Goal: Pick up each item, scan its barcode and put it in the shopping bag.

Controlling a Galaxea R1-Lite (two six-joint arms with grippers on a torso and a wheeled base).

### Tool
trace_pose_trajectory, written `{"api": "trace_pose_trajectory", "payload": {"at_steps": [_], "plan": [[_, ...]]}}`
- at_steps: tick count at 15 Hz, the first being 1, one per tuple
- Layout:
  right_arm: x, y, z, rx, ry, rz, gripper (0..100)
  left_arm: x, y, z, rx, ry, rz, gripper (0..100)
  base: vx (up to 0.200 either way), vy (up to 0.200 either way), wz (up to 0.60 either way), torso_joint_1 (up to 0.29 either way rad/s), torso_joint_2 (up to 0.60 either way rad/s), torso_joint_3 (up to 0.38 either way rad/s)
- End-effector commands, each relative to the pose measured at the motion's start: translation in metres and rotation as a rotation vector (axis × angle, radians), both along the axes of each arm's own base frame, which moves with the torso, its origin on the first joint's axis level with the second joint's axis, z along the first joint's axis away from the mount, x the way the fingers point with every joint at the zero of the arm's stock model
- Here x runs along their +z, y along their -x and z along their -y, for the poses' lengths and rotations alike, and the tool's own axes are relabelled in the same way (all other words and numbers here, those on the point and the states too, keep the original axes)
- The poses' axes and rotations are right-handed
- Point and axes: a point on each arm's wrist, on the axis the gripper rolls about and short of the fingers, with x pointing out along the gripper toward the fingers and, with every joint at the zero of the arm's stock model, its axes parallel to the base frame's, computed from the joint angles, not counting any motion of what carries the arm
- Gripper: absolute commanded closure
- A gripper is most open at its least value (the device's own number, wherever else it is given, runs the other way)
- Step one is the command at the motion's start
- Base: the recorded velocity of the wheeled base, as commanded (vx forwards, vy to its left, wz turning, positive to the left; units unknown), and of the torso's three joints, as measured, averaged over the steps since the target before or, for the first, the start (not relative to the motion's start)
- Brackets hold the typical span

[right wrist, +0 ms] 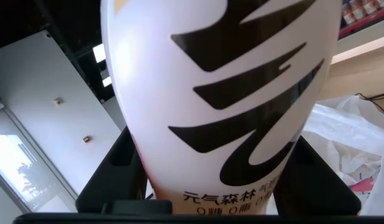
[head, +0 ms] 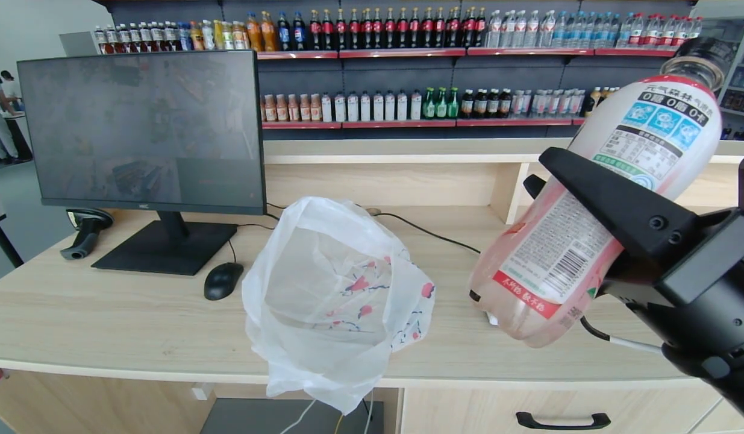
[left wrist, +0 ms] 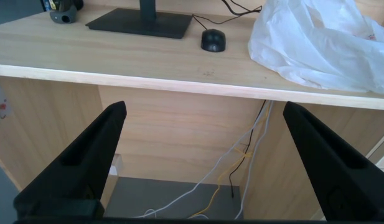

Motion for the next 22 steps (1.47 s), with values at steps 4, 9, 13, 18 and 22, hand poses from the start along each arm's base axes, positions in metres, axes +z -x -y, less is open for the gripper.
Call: {"api": "trace_pose_trajectory", "payload": {"at_steps": [4, 9, 13, 18, 22], "plan": [[-0.001, 0.0, 0.0, 0.003, 0.001, -0.004, 100, 0.0, 0.0, 0.0, 0.0, 0.001, 0.0, 0, 0.0, 0.0, 0.0, 0.0, 0.0, 0.0], [-0.008, 0.002, 0.002, 0.026, 0.018, -0.001, 100, 0.0, 0.0, 0.0, 0.0, 0.001, 0.0, 0, 0.0, 0.0, 0.0, 0.0, 0.0, 0.0], [-0.012, -0.001, 0.003, 0.008, 0.04, -0.005, 100, 0.0, 0.0, 0.0, 0.0, 0.001, 0.0, 0, 0.0, 0.0, 0.0, 0.0, 0.0, 0.0], [-0.026, -0.008, 0.003, -0.05, 0.138, 0.007, 100, 0.0, 0.0, 0.0, 0.0, 0.001, 0.0, 0, 0.0, 0.0, 0.0, 0.0, 0.0, 0.0], [-0.045, -0.009, 0.002, -0.067, 0.278, 0.028, 100, 0.0, 0.0, 0.0, 0.0, 0.001, 0.0, 0, 0.0, 0.0, 0.0, 0.0, 0.0, 0.0]]}}
